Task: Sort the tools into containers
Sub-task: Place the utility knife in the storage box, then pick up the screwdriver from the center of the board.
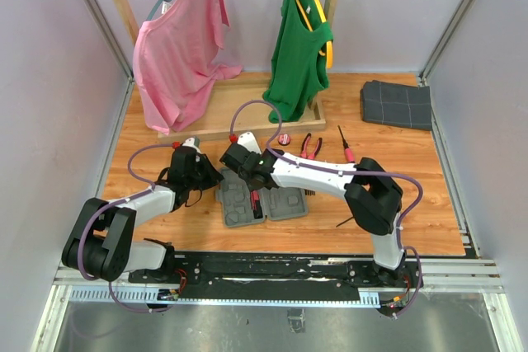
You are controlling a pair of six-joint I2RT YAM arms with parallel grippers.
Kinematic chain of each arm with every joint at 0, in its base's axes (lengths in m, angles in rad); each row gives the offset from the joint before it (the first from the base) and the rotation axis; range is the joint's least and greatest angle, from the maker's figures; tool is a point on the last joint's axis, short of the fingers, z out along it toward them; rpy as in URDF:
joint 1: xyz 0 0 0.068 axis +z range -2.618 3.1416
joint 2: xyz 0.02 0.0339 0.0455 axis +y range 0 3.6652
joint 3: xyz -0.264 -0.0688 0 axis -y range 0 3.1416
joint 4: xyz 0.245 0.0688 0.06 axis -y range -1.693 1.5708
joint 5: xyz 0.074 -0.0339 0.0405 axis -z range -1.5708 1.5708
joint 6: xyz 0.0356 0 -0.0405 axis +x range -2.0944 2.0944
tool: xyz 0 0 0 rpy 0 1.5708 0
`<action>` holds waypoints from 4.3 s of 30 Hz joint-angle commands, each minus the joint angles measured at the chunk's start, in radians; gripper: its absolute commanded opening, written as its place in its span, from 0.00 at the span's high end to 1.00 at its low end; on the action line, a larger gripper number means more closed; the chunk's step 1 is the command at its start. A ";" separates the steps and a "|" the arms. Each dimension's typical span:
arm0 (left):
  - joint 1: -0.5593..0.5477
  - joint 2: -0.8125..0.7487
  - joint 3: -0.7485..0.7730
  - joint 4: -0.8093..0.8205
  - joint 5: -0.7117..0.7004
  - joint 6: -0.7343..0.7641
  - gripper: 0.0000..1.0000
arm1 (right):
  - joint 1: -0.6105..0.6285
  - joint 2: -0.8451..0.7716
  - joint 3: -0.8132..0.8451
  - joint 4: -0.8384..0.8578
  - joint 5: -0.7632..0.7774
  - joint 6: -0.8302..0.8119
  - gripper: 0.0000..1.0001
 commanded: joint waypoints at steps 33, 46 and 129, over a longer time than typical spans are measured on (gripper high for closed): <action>0.009 -0.003 -0.002 0.020 0.004 0.019 0.83 | 0.045 0.168 0.170 -0.162 -0.040 -0.005 0.89; 0.009 0.005 -0.002 0.022 0.003 0.017 0.84 | 0.045 0.194 0.176 -0.250 -0.050 0.017 0.89; 0.010 -0.059 -0.033 0.027 0.000 0.004 0.73 | -0.130 -0.583 -0.590 0.278 -0.041 0.014 0.51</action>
